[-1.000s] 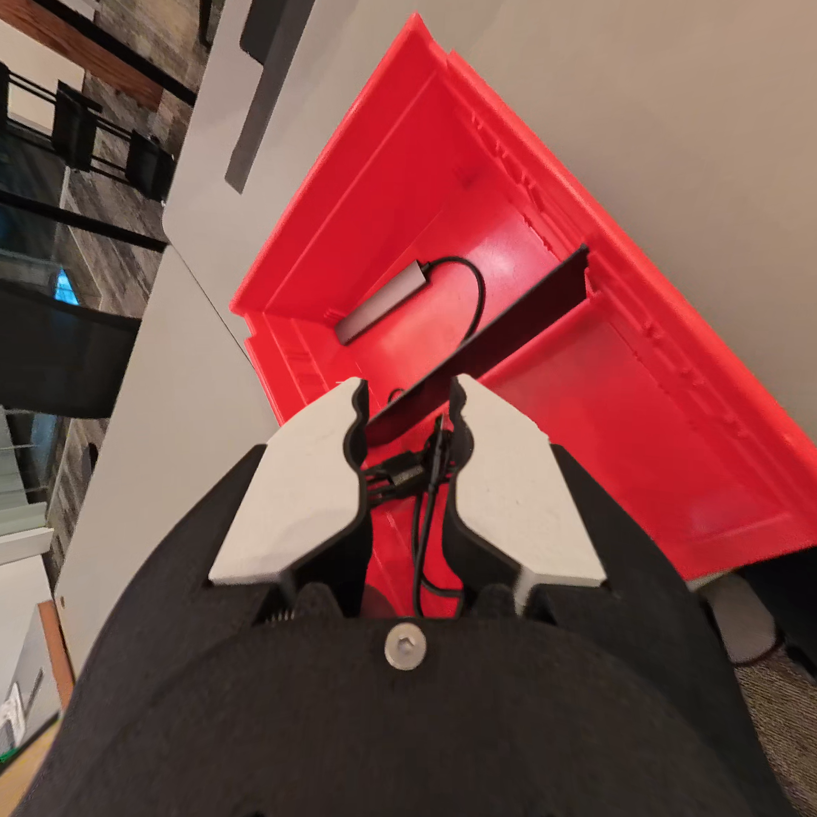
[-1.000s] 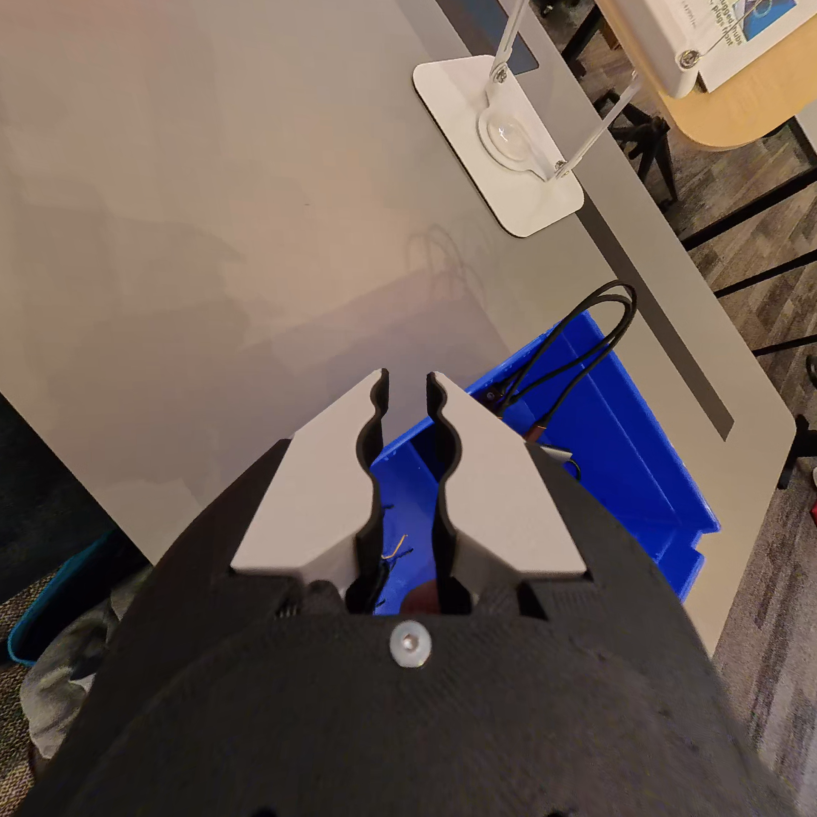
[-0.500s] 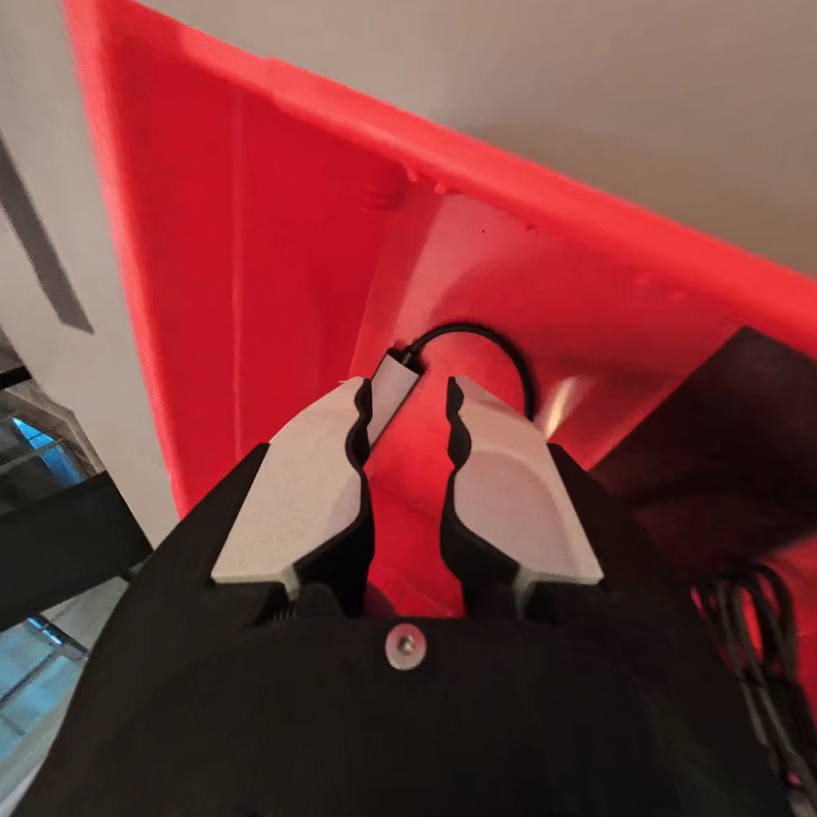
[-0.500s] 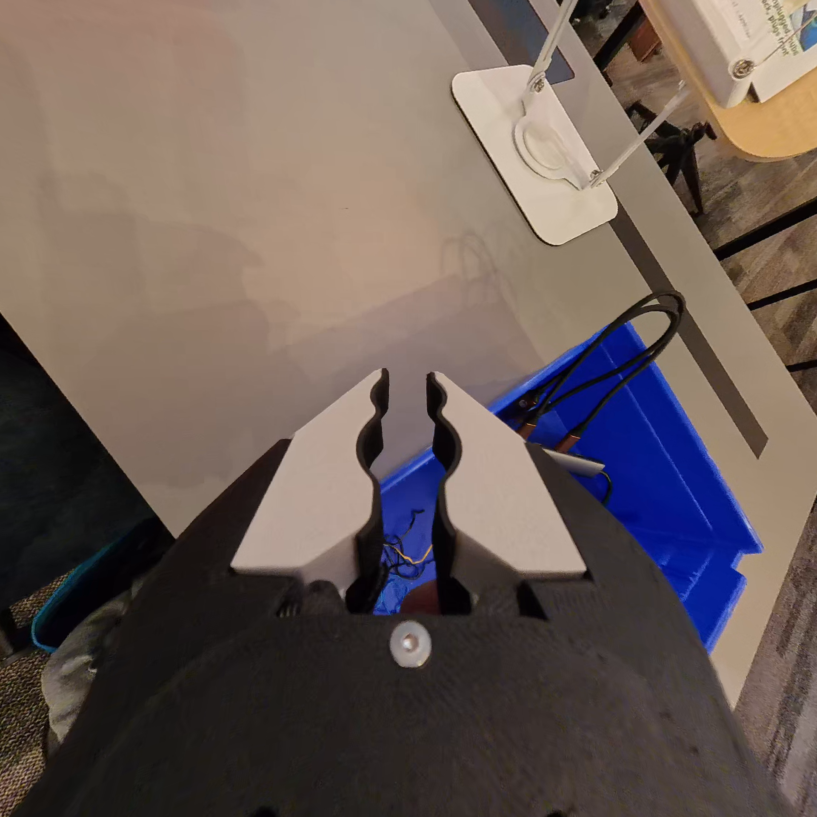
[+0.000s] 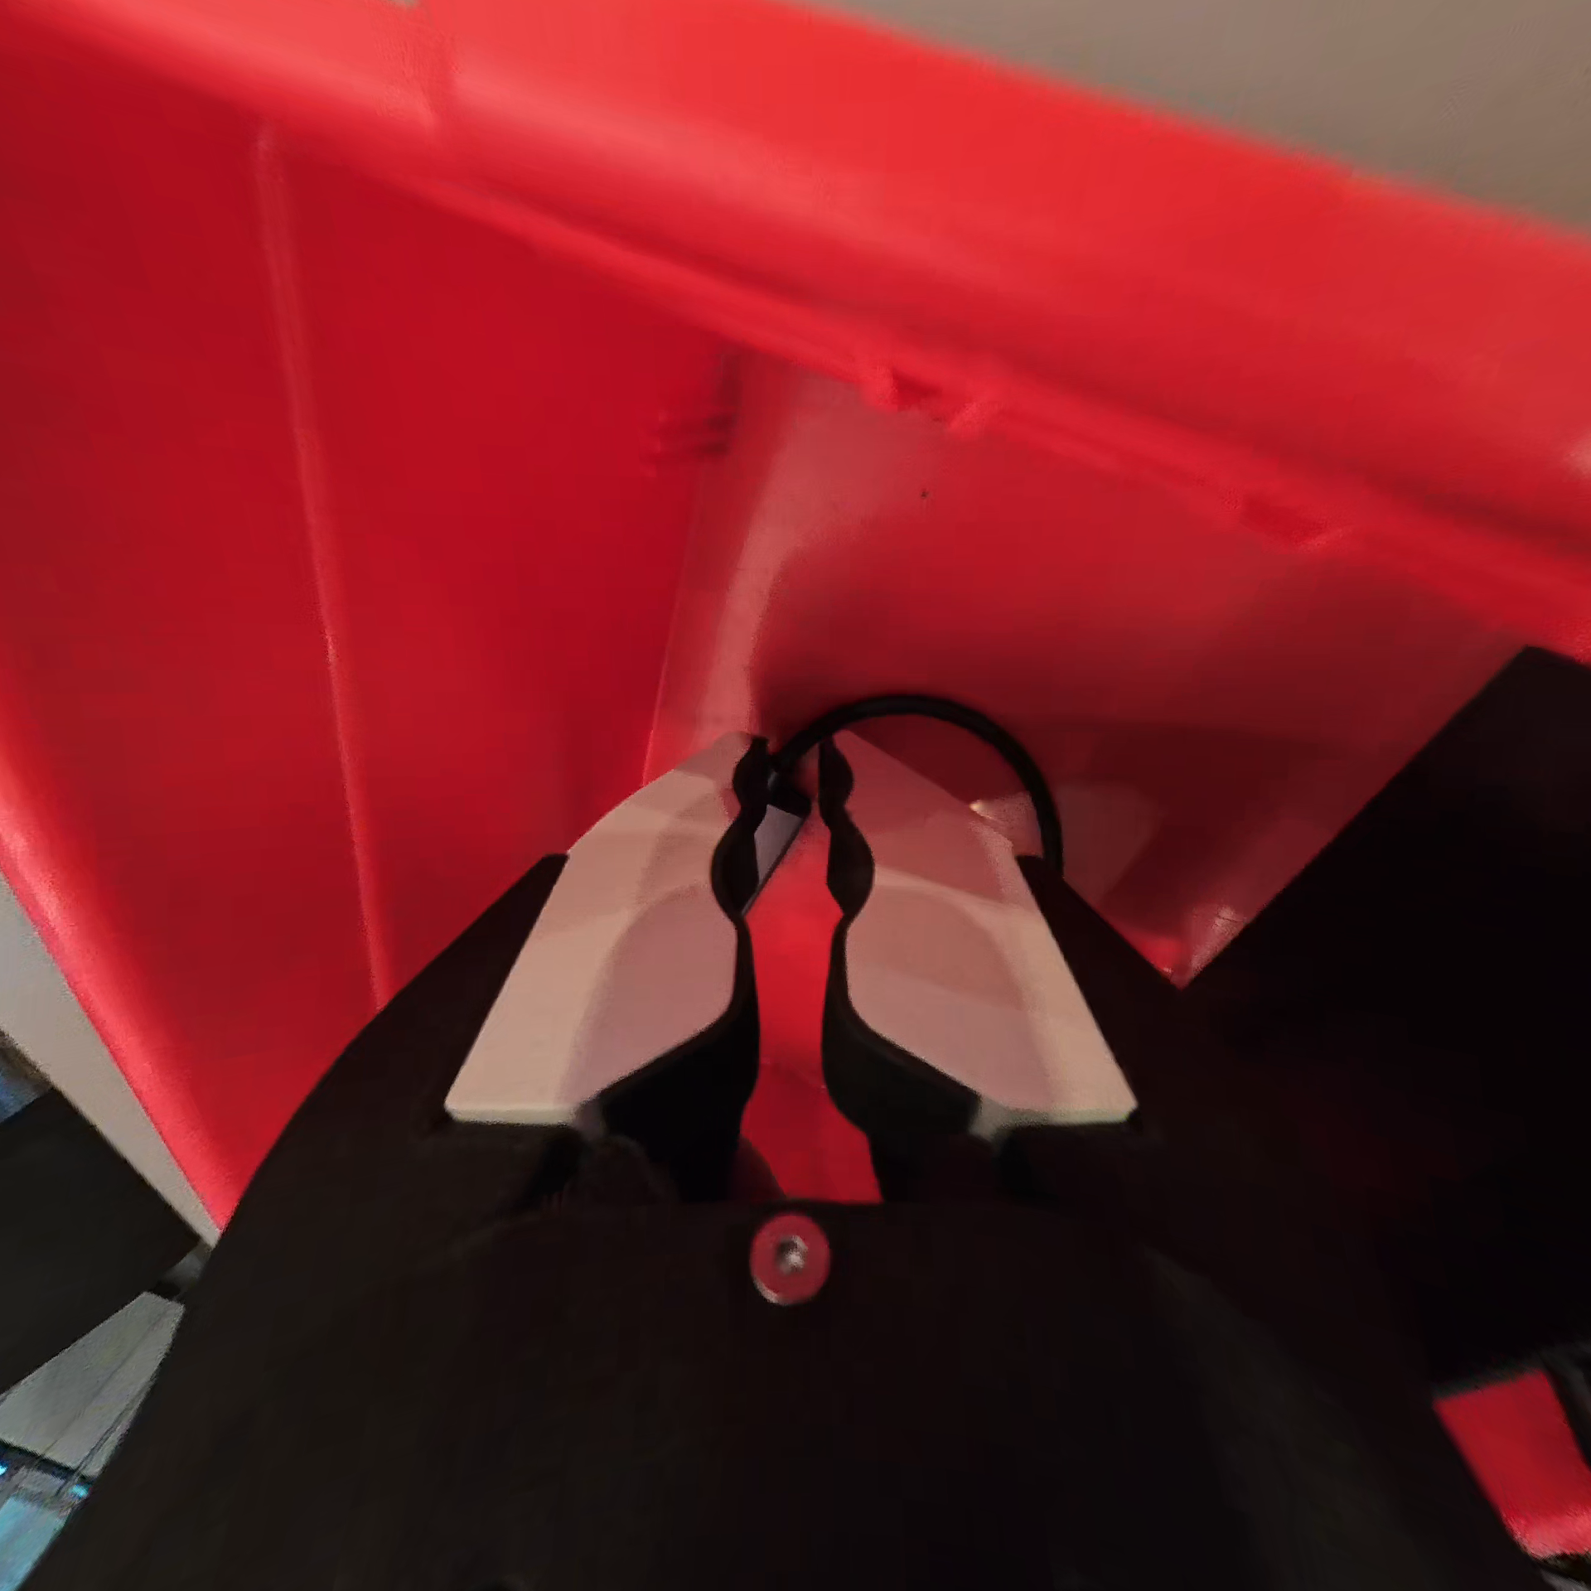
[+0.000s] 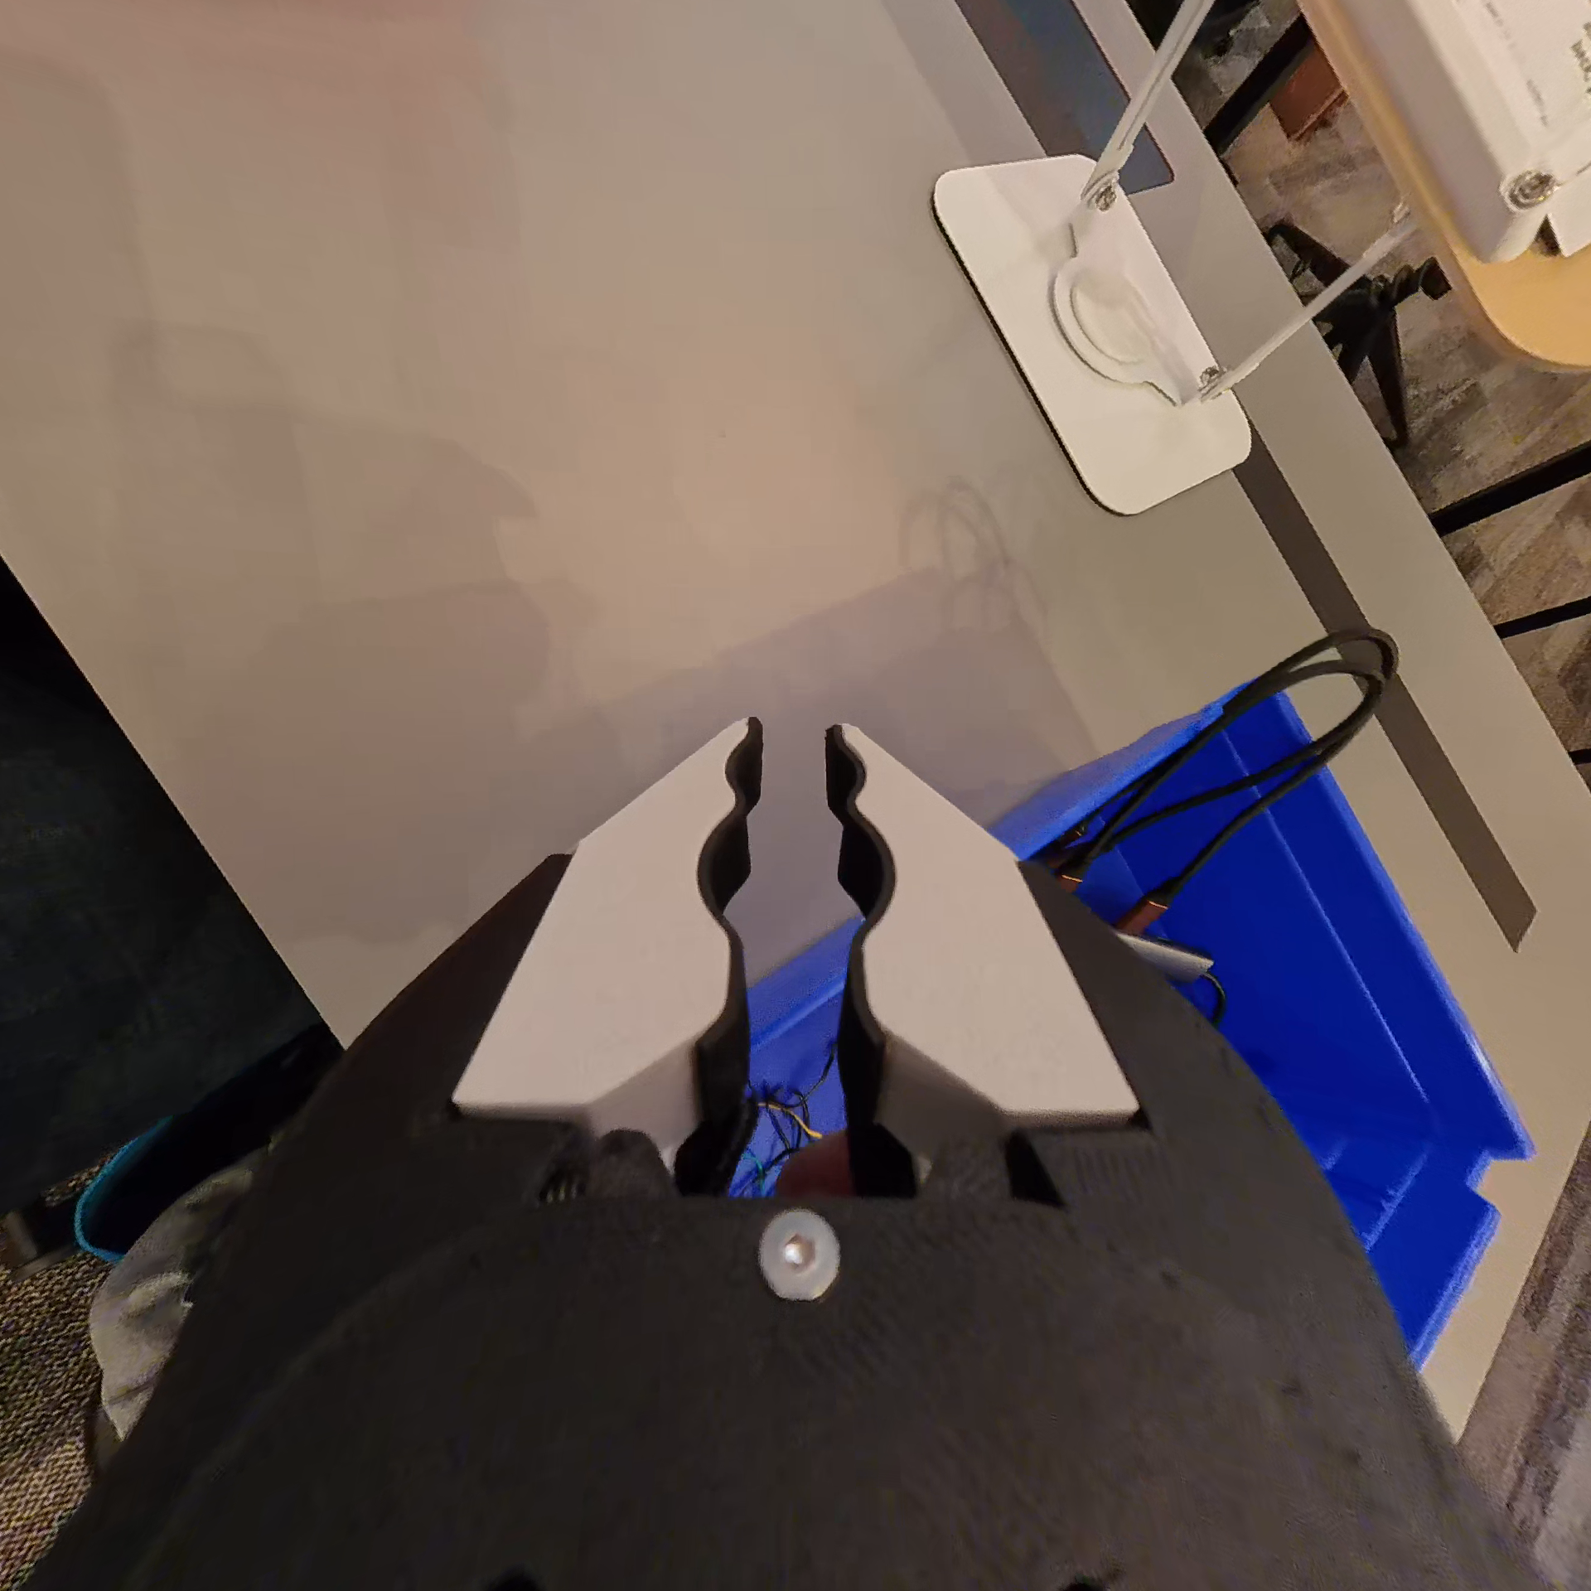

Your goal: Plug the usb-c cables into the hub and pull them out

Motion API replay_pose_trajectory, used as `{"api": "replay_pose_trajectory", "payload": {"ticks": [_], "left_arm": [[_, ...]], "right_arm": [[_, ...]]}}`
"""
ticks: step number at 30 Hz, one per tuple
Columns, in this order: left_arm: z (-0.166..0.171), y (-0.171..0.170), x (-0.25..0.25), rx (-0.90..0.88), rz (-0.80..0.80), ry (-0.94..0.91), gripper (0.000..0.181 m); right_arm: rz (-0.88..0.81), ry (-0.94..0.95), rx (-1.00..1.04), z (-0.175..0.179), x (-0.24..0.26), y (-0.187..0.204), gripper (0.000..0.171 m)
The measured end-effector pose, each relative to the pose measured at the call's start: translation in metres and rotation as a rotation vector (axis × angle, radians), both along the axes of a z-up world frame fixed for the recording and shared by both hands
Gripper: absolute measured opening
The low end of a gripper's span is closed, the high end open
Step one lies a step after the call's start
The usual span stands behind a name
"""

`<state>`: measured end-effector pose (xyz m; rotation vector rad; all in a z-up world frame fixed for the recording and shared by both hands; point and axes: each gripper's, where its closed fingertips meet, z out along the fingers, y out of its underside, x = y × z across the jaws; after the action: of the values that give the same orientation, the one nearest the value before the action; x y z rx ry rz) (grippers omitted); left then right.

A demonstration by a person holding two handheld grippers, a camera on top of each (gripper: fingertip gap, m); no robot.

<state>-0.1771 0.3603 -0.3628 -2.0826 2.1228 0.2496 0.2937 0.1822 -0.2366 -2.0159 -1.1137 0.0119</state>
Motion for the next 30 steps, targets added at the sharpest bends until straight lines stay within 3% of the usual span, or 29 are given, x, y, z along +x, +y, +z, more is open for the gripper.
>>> {"api": "replay_pose_trajectory", "payload": {"ticks": [5,10,23,30], "left_arm": [[-0.001,-0.001,0.001,-0.079,0.008,0.009,0.006],[0.003,0.0,0.001,-0.01,-0.005,-0.025,0.005],[0.085,-0.008,-0.021,0.256,0.075,-0.246,0.003],[0.098,-0.015,-0.023,0.36,0.139,-0.332,0.003]], "right_arm": [[0.008,-0.014,-0.002,0.0,-0.008,0.001,0.012],[0.02,-0.026,-0.003,0.0,-0.012,0.001,0.012],[0.096,-0.01,0.031,0.009,-0.045,0.002,0.011],[0.144,-0.023,0.026,0.005,-0.066,-0.004,0.011]]}}
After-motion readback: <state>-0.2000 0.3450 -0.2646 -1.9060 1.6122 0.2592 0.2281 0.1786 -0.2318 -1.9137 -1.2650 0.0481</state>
